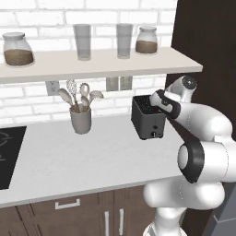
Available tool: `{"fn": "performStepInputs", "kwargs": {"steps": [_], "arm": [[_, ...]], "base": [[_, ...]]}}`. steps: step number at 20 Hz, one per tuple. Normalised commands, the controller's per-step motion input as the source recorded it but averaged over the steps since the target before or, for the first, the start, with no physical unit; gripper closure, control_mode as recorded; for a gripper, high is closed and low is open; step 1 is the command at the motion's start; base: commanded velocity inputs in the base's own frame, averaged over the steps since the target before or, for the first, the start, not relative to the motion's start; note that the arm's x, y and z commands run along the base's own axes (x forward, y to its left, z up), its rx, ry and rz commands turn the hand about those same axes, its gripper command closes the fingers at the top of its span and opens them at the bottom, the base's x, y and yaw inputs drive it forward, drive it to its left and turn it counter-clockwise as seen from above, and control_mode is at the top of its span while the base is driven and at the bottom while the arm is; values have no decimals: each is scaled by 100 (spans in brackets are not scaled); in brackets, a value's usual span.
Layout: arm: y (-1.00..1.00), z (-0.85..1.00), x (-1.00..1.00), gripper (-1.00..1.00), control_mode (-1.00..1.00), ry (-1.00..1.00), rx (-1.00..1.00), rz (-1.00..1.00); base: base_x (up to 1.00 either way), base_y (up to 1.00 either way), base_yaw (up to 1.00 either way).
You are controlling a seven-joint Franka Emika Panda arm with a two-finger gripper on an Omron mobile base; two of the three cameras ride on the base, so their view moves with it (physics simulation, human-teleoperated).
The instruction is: Start the toaster. Once the lever pops up, take the bread to the plate on the dining counter.
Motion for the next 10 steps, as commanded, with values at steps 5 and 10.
{"fn": "performStepInputs", "kwargs": {"steps": [5,10], "arm": [[0,1,-1,-100,-100,0,0,0],[0,0,0,-100,-100,0,0,0]], "base": [[0,0,0],[0,0,0]]}}
